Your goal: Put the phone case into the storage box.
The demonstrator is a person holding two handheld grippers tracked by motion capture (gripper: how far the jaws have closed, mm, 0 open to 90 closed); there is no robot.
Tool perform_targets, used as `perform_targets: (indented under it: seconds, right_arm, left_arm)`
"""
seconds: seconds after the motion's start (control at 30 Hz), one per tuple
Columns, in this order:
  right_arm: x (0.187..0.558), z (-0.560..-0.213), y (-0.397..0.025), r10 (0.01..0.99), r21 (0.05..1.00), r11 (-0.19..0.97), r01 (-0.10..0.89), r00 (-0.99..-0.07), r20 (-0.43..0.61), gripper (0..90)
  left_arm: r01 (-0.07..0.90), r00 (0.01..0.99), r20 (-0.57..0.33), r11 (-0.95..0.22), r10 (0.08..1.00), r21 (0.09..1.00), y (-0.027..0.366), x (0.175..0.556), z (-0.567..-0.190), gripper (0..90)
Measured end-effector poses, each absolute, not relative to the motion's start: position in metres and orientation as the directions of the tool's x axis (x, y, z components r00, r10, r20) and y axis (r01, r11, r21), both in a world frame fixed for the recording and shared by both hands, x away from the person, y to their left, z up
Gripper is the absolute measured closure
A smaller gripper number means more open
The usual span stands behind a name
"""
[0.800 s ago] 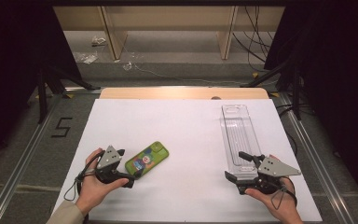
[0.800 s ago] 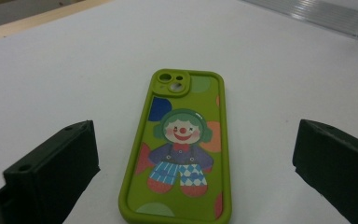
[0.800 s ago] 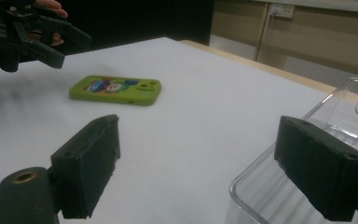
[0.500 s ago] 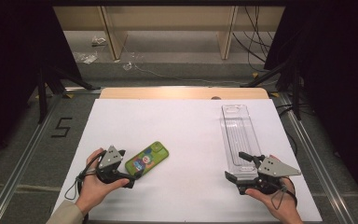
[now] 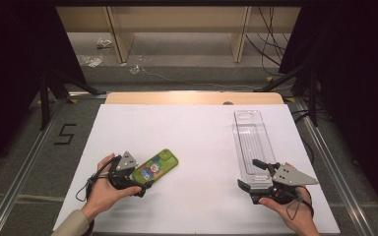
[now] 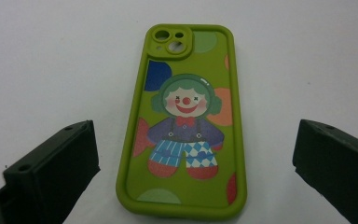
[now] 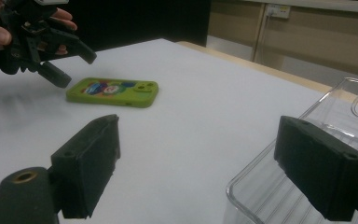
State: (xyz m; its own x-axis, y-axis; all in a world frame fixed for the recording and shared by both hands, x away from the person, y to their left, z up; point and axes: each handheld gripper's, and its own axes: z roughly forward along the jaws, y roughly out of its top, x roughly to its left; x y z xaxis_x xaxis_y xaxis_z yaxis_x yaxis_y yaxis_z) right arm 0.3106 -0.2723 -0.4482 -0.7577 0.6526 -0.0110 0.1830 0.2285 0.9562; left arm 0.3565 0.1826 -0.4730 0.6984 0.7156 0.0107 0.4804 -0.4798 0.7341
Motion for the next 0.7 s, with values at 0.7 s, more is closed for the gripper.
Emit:
perform_targets:
  seconds: [0.7]
  right_arm:
    - [0.310,-0.447,-0.272,0.655,0.957,0.226,0.182,-0.755,-0.011,15.6]
  left_arm:
    - [0.537,0.736,0.053,-0.630,0.675,0.562,0.162,0.384,-0.477,2.2]
